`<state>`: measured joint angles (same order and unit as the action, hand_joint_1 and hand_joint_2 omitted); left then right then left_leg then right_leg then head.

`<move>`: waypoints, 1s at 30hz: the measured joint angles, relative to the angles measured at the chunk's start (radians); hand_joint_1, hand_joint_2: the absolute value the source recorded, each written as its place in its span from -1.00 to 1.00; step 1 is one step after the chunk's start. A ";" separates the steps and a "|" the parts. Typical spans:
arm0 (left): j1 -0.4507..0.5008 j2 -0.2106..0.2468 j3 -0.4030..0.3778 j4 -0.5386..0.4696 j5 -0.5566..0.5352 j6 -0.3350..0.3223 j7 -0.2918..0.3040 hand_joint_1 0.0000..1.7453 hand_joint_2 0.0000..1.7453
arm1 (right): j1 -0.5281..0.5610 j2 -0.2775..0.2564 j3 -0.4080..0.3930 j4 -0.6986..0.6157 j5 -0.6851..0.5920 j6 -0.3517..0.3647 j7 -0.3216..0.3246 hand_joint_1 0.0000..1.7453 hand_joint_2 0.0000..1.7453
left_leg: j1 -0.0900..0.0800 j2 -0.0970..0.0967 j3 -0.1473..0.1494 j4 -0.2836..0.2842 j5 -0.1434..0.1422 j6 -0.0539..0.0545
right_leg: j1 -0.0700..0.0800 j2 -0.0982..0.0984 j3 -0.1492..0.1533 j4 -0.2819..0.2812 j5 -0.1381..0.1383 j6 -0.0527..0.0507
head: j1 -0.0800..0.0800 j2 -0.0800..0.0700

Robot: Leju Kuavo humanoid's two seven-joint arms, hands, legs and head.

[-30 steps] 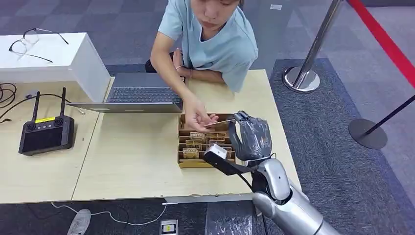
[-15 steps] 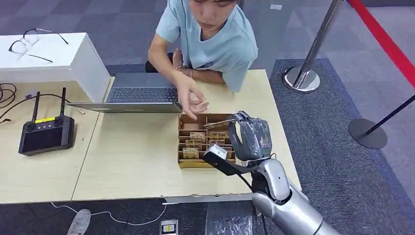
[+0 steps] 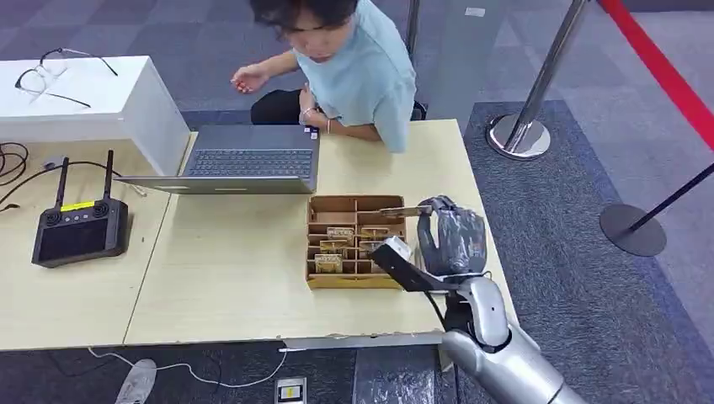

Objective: Pass the card to the sensor for recognition and then transmit it.

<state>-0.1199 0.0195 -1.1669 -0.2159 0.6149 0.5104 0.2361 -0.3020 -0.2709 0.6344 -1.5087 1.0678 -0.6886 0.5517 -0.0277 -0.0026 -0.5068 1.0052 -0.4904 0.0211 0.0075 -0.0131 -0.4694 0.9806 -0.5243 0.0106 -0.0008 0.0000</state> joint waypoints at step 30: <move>0.000 0.001 0.000 0.000 -0.003 -0.001 0.006 -1.00 1.00 | 0.073 -0.035 -0.085 0.170 0.035 0.059 0.055 1.00 1.00 | 0.000 0.000 0.000 0.000 0.000 0.000 | 0.000 0.000 0.000 0.000 0.000 0.000 | 0.000 0.000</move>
<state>-0.1204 0.0202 -1.1673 -0.2159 0.6119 0.5093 0.2419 -0.2287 -0.3064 0.5493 -1.3386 1.1029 -0.6298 0.6062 -0.0276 -0.0025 -0.5069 1.0051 -0.4905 0.0211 0.0077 -0.0130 -0.4694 0.9805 -0.5243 0.0105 -0.0004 0.0000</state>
